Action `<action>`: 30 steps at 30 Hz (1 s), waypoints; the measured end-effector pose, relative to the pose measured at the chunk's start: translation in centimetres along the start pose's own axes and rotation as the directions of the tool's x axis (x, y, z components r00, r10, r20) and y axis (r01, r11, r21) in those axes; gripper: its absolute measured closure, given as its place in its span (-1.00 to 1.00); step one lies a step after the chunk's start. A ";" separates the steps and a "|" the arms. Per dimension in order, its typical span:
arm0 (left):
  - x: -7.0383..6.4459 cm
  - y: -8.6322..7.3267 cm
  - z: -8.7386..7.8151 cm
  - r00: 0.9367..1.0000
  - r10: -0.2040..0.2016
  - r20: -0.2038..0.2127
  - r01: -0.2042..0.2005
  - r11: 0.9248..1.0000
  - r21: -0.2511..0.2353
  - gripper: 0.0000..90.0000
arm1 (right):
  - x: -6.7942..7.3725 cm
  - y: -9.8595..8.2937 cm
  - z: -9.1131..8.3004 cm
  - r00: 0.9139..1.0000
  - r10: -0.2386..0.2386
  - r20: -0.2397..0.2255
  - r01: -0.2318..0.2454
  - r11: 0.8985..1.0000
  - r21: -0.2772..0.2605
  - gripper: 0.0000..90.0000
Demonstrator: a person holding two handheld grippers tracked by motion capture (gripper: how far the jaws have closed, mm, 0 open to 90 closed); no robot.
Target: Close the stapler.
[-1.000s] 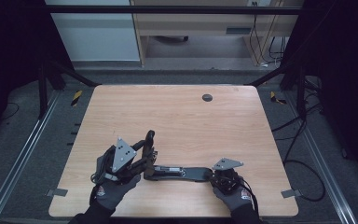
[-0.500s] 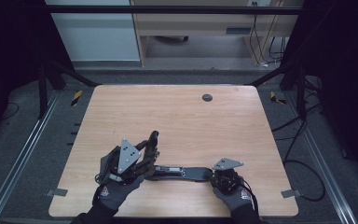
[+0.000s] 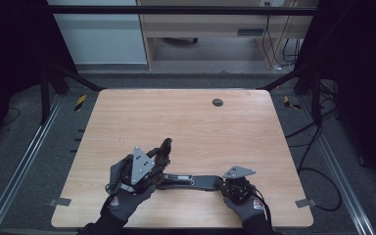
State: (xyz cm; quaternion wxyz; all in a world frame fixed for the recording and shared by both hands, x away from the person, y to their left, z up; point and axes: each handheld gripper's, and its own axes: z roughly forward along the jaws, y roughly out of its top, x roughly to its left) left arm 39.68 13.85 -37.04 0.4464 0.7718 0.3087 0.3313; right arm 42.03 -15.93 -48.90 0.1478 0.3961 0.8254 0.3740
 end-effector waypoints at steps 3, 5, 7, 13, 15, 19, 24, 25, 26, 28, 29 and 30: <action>-0.2 0.1 0.1 1.000 0.007 -0.002 -0.007 1.000 0.001 0.31 | 0.0 0.0 0.0 1.000 0.000 -0.001 0.000 1.000 0.000 0.97; -0.2 0.1 0.2 1.000 0.011 -0.002 -0.011 1.000 0.003 0.31 | 0.0 0.0 0.0 1.000 0.000 -0.001 0.000 1.000 0.000 0.97; -0.3 0.1 0.2 1.000 0.014 -0.002 -0.014 1.000 0.003 0.30 | 0.0 0.0 0.0 1.000 0.000 -0.001 0.000 1.000 0.000 0.97; -0.7 0.2 0.4 0.999 0.033 0.001 -0.033 0.999 0.003 0.30 | 0.0 0.0 0.0 1.000 -0.001 0.000 0.001 1.000 0.000 0.97; -1.1 0.2 0.7 0.999 0.049 0.002 -0.049 0.999 0.003 0.29 | 0.0 0.0 0.0 1.000 -0.001 0.000 0.001 1.000 0.000 0.97; -2.0 0.3 1.2 0.996 0.087 -0.007 -0.087 0.996 0.013 0.29 | 0.0 0.0 0.0 1.000 0.001 -0.001 -0.001 1.000 0.000 0.97; -2.6 0.5 1.6 0.994 0.108 -0.008 -0.108 0.994 0.022 0.28 | 0.1 0.0 0.0 1.000 0.003 0.000 -0.003 1.000 0.004 0.98; -2.7 0.5 1.6 0.994 0.110 -0.007 -0.110 0.994 0.024 0.28 | 0.1 0.0 0.0 1.000 0.003 -0.002 -0.003 1.000 0.002 0.98; -2.7 0.5 1.7 0.994 0.112 -0.006 -0.112 0.993 0.025 0.28 | 0.1 0.0 0.0 1.000 0.001 0.002 -0.001 1.000 0.003 0.98; -2.8 0.5 1.7 0.993 0.117 -0.005 -0.116 0.993 0.026 0.28 | 0.1 0.0 0.0 1.000 0.001 0.002 -0.001 1.000 0.003 0.98; -2.9 0.5 1.8 0.993 0.118 -0.006 -0.118 0.993 0.027 0.27 | 0.1 0.0 0.0 1.000 0.003 0.001 -0.003 1.000 0.003 0.98; -3.0 0.5 1.8 0.993 0.122 -0.006 -0.122 0.992 0.027 0.27 | 0.1 0.0 0.0 1.000 0.000 0.003 0.000 1.000 0.003 0.98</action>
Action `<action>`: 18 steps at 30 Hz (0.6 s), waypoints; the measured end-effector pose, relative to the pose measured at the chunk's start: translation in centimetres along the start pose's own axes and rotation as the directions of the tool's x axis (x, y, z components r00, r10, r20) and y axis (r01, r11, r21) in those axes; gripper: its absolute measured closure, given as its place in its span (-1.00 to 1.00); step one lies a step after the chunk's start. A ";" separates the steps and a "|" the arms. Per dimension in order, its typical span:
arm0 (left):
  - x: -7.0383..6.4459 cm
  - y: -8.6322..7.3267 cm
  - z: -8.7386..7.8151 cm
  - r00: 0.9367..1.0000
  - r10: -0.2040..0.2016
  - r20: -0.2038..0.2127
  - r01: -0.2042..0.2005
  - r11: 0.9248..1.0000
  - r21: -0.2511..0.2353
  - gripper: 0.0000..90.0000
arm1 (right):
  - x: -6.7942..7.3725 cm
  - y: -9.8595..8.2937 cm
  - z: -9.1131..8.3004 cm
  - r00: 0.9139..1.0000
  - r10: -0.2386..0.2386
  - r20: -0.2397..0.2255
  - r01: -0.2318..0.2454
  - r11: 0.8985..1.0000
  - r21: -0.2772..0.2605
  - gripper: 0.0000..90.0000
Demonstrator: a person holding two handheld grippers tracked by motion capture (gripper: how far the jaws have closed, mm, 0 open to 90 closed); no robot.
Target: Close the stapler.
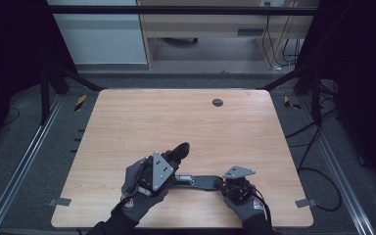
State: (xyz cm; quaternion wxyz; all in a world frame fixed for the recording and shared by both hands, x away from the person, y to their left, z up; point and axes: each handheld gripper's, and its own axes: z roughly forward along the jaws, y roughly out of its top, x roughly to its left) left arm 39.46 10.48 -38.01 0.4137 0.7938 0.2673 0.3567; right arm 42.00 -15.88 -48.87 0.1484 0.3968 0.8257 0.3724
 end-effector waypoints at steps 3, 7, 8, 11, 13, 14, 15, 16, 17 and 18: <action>-0.2 0.1 0.1 1.000 0.012 -0.002 -0.012 1.000 0.004 0.27 | 0.0 0.0 0.0 1.000 0.003 -0.001 -0.003 1.000 0.000 0.98; -0.6 0.2 0.4 1.000 0.030 -0.002 -0.030 1.000 0.009 0.27 | 0.0 0.0 0.0 1.000 -0.001 -0.002 0.001 1.000 -0.005 0.98; -0.7 0.2 0.4 0.999 0.035 -0.002 -0.035 0.999 0.009 0.27 | 0.0 0.0 0.0 1.000 -0.001 -0.001 0.001 1.000 -0.002 0.98; -0.9 0.2 0.6 0.999 0.049 -0.006 -0.049 0.999 0.014 0.27 | 0.0 0.0 0.0 1.000 -0.002 -0.002 0.002 1.000 -0.004 0.98; -1.1 0.2 0.7 0.998 0.060 -0.008 -0.060 0.998 0.017 0.27 | 0.0 0.0 0.0 1.000 -0.001 0.000 0.001 1.000 0.000 0.99; -1.2 0.2 0.7 0.998 0.061 -0.008 -0.061 0.998 0.017 0.27 | 0.0 0.0 0.0 1.000 0.002 -0.003 -0.002 1.000 0.000 0.99; -1.3 0.3 0.8 0.998 0.067 -0.008 -0.067 0.998 0.018 0.27 | 0.0 0.0 0.0 1.000 -0.002 -0.002 0.002 1.000 -0.001 0.99; -1.3 0.3 0.8 0.998 0.069 -0.008 -0.069 0.997 0.019 0.27 | 0.0 0.0 0.0 1.000 -0.001 -0.002 0.001 1.000 -0.001 0.99; -1.4 0.3 0.8 0.997 0.073 -0.009 -0.073 0.997 0.020 0.27 | 0.0 0.0 0.0 1.000 0.001 -0.003 -0.001 1.000 -0.001 0.99; -1.4 0.3 0.9 0.997 0.077 -0.007 -0.076 0.997 0.020 0.27 | 0.0 0.0 0.0 1.000 0.001 -0.003 -0.001 1.000 -0.001 0.99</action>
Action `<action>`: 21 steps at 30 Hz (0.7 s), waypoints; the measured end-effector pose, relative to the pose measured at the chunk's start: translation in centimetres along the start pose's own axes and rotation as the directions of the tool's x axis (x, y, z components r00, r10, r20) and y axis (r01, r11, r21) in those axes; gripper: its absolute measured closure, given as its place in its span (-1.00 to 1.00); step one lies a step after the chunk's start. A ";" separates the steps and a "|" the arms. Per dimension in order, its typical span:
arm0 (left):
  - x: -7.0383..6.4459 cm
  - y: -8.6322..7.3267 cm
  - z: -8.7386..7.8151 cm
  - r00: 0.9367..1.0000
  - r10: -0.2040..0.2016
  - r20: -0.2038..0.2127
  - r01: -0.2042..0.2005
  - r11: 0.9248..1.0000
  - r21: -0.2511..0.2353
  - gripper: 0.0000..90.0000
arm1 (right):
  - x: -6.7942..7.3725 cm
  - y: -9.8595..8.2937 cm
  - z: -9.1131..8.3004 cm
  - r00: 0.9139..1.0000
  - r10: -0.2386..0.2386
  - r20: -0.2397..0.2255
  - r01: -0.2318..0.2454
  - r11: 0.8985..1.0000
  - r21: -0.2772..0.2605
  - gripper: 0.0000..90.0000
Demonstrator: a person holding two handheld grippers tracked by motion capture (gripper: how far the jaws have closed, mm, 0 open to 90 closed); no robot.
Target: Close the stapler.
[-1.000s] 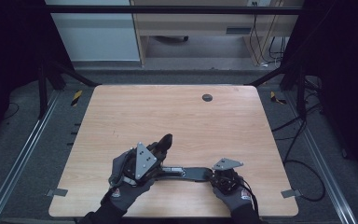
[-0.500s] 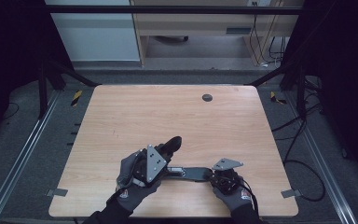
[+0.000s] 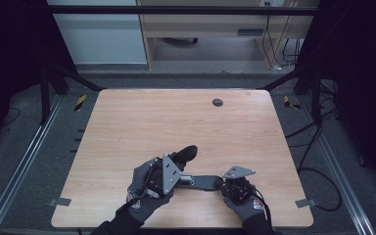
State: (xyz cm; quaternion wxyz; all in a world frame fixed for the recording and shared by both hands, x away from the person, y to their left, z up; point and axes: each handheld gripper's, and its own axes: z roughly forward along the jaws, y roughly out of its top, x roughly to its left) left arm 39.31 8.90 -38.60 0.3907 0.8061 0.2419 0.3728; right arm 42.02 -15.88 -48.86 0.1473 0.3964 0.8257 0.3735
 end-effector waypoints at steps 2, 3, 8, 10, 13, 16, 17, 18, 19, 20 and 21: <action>-0.1 0.0 0.1 1.000 0.005 -0.001 -0.005 1.000 0.000 0.27 | 0.0 0.0 0.0 1.000 0.000 0.000 0.000 1.000 0.000 0.99; -0.2 0.0 0.1 1.000 0.005 -0.002 -0.005 1.000 0.001 0.27 | 0.0 0.0 0.0 1.000 0.000 0.000 0.000 1.000 0.000 0.99; -0.5 0.1 0.2 1.000 0.023 -0.004 -0.023 1.000 0.005 0.27 | 0.0 0.0 0.0 1.000 -0.005 0.001 0.005 1.000 -0.003 0.99; -0.6 0.1 0.3 0.999 0.032 -0.005 -0.032 0.999 0.006 0.27 | 0.0 0.0 0.0 1.000 -0.004 0.001 0.004 1.000 -0.004 0.99; -0.8 0.1 0.5 0.999 0.043 -0.004 -0.043 0.999 0.011 0.27 | 0.0 0.0 0.0 1.000 -0.005 0.001 0.005 1.000 -0.004 0.99; -1.0 0.1 0.6 0.999 0.051 -0.005 -0.051 0.999 0.012 0.27 | 0.0 0.0 0.0 1.000 -0.005 0.000 0.005 1.000 -0.005 0.99; -1.0 0.1 0.6 0.999 0.051 -0.004 -0.051 0.999 0.013 0.26 | 0.0 0.0 0.0 1.000 -0.005 0.000 0.005 1.000 -0.004 0.99; -1.1 0.1 0.7 0.999 0.054 -0.003 -0.054 0.998 0.012 0.26 | 0.0 0.0 0.0 1.000 -0.004 -0.001 0.004 1.000 -0.004 0.99; -1.2 0.2 0.7 0.998 0.060 -0.003 -0.060 0.998 0.014 0.26 | 0.0 0.0 0.0 1.000 -0.005 0.000 0.005 1.000 -0.004 0.99; -1.3 0.2 0.8 0.998 0.061 -0.003 -0.061 0.998 0.014 0.26 | 0.0 0.0 0.0 1.000 -0.004 0.000 0.004 1.000 -0.004 0.99; -1.4 0.2 0.8 0.998 0.064 -0.003 -0.064 0.998 0.016 0.26 | 0.0 0.0 0.1 1.000 -0.008 0.000 0.008 1.000 -0.006 0.99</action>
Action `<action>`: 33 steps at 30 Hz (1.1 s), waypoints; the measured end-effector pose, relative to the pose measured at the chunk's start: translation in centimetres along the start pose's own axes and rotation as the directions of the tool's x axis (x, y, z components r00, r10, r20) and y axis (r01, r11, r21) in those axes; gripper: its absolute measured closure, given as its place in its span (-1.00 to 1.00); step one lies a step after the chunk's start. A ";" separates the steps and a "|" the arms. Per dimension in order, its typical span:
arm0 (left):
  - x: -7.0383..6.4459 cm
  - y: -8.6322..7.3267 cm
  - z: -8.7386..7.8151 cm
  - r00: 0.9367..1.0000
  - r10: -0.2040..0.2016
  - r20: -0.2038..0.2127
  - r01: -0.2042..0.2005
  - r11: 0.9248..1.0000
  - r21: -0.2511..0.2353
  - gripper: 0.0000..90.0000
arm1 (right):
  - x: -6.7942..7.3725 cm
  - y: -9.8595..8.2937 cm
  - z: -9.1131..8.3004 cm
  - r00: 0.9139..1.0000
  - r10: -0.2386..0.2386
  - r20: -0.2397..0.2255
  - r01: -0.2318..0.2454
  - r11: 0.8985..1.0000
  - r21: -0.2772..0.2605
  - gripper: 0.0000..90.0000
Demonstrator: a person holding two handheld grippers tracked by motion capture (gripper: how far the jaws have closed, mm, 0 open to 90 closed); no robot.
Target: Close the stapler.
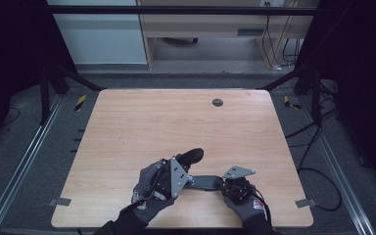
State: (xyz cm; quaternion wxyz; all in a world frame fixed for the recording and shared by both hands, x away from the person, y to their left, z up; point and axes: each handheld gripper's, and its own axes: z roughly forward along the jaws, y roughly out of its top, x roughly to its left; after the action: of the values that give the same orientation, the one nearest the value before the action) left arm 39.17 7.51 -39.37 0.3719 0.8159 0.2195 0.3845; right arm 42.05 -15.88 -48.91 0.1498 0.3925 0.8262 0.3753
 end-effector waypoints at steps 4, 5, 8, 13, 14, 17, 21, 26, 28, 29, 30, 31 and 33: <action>-0.2 0.0 0.2 1.000 0.012 0.001 -0.012 1.000 0.003 0.26 | 0.0 0.0 0.0 1.000 -0.001 0.000 0.001 1.000 0.000 1.00; -0.3 0.0 0.2 1.000 0.015 0.000 -0.015 1.000 0.004 0.26 | 0.0 0.0 0.0 1.000 -0.001 0.000 0.001 1.000 0.000 1.00; -0.5 0.1 0.3 1.000 0.025 0.002 -0.025 1.000 0.009 0.25 | 0.0 0.0 0.0 1.000 -0.001 0.000 0.001 1.000 0.000 1.00; -0.9 0.1 0.6 0.999 0.040 0.001 -0.040 0.999 0.011 0.25 | 0.0 0.0 0.0 1.000 -0.004 0.003 0.004 1.000 0.003 1.00; -0.9 0.1 0.6 0.999 0.043 0.002 -0.043 0.999 0.012 0.25 | 0.0 0.0 0.0 1.000 -0.004 0.003 0.004 1.000 0.003 1.00; -1.2 0.1 0.8 0.999 0.054 0.003 -0.054 0.998 0.015 0.24 | 0.0 0.0 0.0 1.000 -0.002 0.004 0.002 1.000 0.002 1.00; -1.5 0.1 1.0 0.998 0.067 0.010 -0.068 0.998 0.020 0.24 | 0.0 0.0 0.0 1.000 0.000 0.002 0.000 1.000 0.004 1.00; -2.0 0.1 1.3 0.997 0.081 0.015 -0.082 0.996 0.025 0.23 | 0.0 0.0 0.0 1.000 0.000 0.003 0.000 1.000 0.002 1.00; -2.0 0.1 1.4 0.996 0.089 0.016 -0.089 0.996 0.029 0.23 | 0.0 0.0 0.0 1.000 -0.001 0.004 0.001 1.000 0.005 1.00; -2.1 0.1 1.4 0.996 0.090 0.015 -0.090 0.996 0.029 0.23 | 0.0 0.0 0.0 1.000 -0.001 0.004 0.001 1.000 0.005 1.00; -2.1 0.1 1.4 0.996 0.090 0.015 -0.091 0.995 0.029 0.23 | 0.0 0.0 -0.1 1.000 -0.001 0.003 0.001 1.000 0.008 1.00; -2.1 0.1 1.4 0.996 0.090 0.015 -0.090 0.995 0.028 0.23 | 0.0 0.0 0.0 1.000 -0.001 0.000 0.001 1.000 -0.003 1.00; -2.1 0.0 1.4 0.996 0.091 0.012 -0.091 0.995 0.027 0.23 | 0.0 0.0 -0.1 1.000 -0.002 0.003 0.002 1.000 0.013 1.00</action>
State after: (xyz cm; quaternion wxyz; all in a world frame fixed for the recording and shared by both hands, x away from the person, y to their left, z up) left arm 38.99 5.48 -40.95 0.3438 0.8322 0.1856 0.3935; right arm 42.01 -15.88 -48.84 0.1489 0.3930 0.8288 0.3694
